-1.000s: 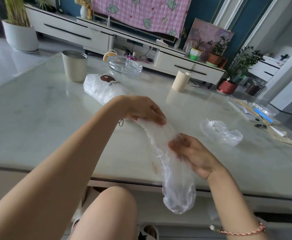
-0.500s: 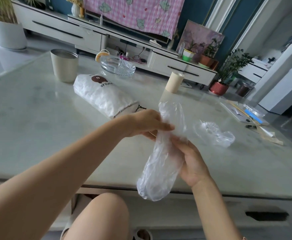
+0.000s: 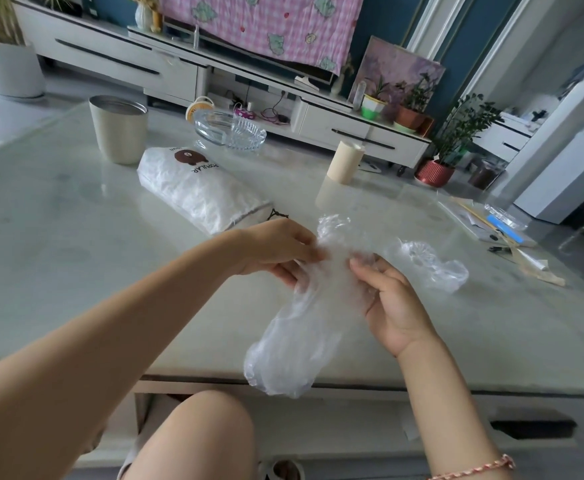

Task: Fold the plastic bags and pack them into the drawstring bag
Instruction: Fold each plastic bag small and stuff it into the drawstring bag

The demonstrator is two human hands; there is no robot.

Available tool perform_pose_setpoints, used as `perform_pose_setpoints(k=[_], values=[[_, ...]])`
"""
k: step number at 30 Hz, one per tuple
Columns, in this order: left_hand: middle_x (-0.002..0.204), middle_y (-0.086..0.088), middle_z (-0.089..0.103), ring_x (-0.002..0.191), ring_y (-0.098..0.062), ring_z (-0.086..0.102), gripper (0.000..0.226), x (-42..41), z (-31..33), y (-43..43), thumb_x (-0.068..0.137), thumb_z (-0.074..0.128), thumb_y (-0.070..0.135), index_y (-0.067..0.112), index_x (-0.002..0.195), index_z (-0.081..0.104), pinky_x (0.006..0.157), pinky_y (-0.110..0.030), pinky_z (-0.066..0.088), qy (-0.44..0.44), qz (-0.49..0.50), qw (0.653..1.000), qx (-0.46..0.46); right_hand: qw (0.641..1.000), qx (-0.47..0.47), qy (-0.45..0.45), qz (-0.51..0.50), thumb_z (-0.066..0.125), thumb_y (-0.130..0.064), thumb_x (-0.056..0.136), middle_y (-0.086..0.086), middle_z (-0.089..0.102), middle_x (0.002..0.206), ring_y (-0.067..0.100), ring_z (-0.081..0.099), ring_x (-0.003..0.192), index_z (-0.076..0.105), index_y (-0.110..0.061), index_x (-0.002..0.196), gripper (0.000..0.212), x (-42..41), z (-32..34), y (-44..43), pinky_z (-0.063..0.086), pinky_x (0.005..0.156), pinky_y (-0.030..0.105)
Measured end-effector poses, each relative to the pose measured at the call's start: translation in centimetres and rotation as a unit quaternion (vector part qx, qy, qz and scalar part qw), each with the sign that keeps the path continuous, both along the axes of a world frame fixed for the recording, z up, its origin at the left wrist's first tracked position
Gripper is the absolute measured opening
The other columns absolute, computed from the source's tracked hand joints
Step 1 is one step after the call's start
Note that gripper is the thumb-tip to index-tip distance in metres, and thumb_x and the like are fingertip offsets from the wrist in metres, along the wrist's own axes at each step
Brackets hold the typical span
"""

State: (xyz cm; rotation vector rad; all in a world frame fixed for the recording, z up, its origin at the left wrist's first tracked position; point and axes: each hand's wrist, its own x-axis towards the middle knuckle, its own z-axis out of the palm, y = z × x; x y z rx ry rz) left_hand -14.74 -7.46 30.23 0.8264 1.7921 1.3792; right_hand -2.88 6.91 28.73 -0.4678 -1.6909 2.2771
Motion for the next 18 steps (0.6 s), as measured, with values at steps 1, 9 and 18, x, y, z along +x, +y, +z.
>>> perform_pose_setpoints(k=[1, 9, 18], values=[[0.068, -0.003, 0.064, 0.051, -0.013, 0.060, 0.014, -0.1, -0.1, 0.0, 0.089, 0.062, 0.015, 0.008, 0.078, 0.064, 0.052, -0.021, 0.052, 0.003, 0.005, 1.000, 0.000, 1.000, 0.014, -0.001, 0.022, 0.062, -0.007, 0.073, 0.012, 0.068, 0.100, 0.018, 0.065, 0.089, 0.062, -0.007, 0.101, 0.028, 0.0, 0.1, 0.0, 0.050, 0.089, 0.029], [0.076, -0.013, 0.060, 0.054, -0.022, 0.056, 0.028, 0.2, 0.0, 0.5, 0.092, 0.033, 0.004, -0.001, 0.097, 0.060, 0.058, -0.028, 0.052, -0.143, 0.012, 0.989, 0.025, 0.986, 0.166, 0.000, -0.004, 0.044, 0.016, 0.085, -0.007, 0.069, 0.070, 0.010, 0.060, 0.072, 0.070, -0.018, 0.053, 0.054, 0.0, 0.7, -0.4, 0.047, 0.069, 0.019], [0.075, -0.007, 0.069, 0.061, -0.015, 0.067, 0.020, 1.8, 0.6, 0.5, 0.092, 0.045, 0.013, 0.004, 0.099, 0.061, 0.052, -0.020, 0.050, -0.206, -0.068, 0.976, -0.025, 0.963, 0.265, 0.039, -0.042, 0.038, 0.019, 0.083, -0.017, 0.068, 0.075, 0.003, 0.058, 0.083, 0.069, -0.021, 0.054, 0.059, 0.1, 1.8, -0.1, 0.042, 0.064, 0.012]])
